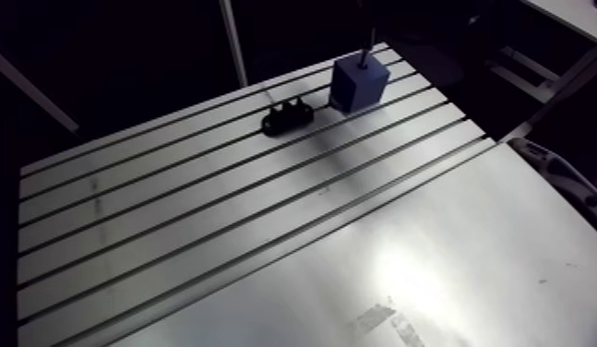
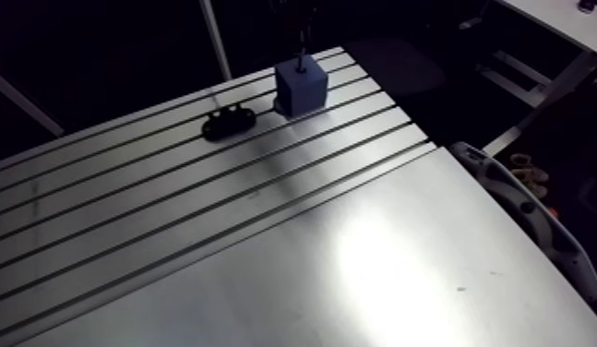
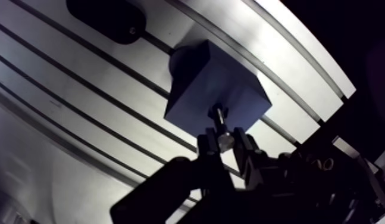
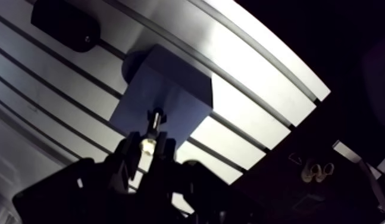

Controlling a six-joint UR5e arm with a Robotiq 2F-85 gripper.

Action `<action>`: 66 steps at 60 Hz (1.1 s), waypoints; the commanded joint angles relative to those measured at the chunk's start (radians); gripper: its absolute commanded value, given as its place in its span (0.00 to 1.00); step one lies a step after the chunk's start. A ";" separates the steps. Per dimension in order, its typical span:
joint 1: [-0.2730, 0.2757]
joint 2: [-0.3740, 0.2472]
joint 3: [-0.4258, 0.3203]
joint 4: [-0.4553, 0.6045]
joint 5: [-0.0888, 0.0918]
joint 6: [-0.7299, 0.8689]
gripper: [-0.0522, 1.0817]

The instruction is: Pick up the M10 bolt and insert it into the hex recess until seated.

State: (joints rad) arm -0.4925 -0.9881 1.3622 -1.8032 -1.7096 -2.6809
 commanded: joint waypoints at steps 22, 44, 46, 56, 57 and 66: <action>0.000 0.001 0.008 0.000 0.000 0.002 0.92; 0.000 0.003 0.009 0.000 0.000 0.003 0.92; 0.000 0.003 0.008 0.000 0.000 0.002 0.92; -0.002 0.003 0.007 0.000 0.000 0.000 0.92; -0.003 0.003 0.007 0.000 -0.001 0.000 0.92; -0.006 0.003 0.005 0.000 -0.002 0.000 0.92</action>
State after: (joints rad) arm -0.4954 -0.9855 1.3695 -1.8033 -1.7103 -2.6802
